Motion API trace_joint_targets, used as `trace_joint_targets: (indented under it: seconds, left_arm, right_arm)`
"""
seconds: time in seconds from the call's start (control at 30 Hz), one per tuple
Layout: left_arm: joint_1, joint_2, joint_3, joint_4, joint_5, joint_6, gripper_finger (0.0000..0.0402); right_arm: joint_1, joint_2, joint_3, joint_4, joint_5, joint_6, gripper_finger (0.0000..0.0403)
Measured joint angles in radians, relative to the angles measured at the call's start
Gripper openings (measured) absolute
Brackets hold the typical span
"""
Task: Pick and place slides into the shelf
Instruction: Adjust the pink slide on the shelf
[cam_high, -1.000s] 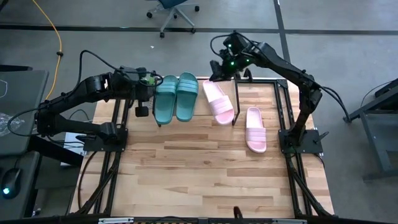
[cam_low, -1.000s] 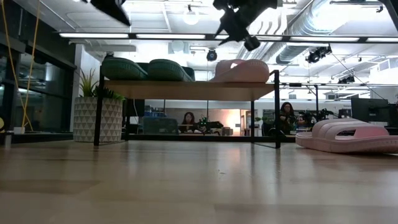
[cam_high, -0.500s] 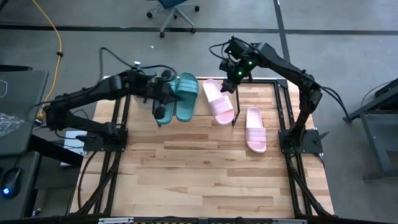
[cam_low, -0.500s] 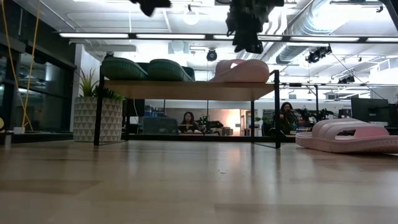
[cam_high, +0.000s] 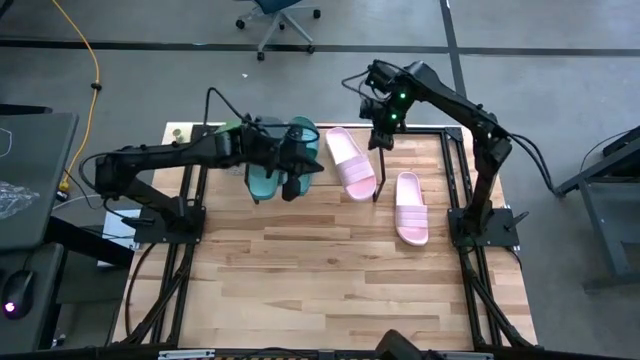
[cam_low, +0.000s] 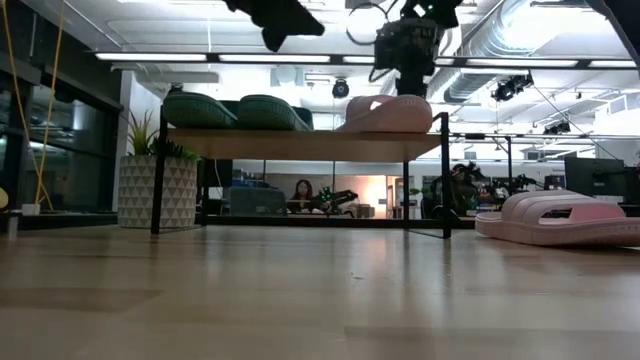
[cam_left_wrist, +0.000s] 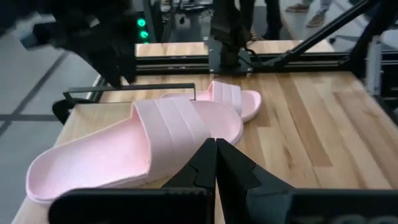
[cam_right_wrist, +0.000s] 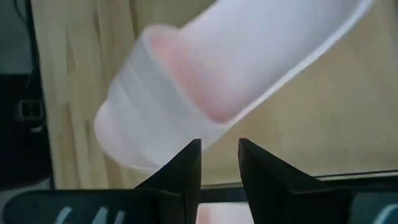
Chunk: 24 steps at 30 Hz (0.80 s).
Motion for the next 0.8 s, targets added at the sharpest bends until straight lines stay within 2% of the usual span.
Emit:
trace_joint_targets:
  seconds: [0.13,0.3,0.6,0.8]
  left_arm:
    - [-0.025,0.019,0.000,-0.001,-0.075,-0.036,0.0000]
    - [-0.026,0.059,0.000,0.003,-0.081,-0.078,0.0000]
    - [-0.025,0.154,0.002,0.032,-0.106,-0.134,0.0000]
    - [-0.025,0.191,0.058,-0.002,-0.131,-0.123,0.0000]
  right_arm:
    - [0.013,-0.006,0.021,0.063,-0.027,-0.021,0.0097]
    - [0.029,-0.001,0.091,0.080,-0.015,-0.029,0.0097]
    - [0.075,-0.001,0.174,0.075,0.016,0.058,0.0097]
    - [0.110,-0.001,0.184,0.025,0.055,0.062,0.0097]
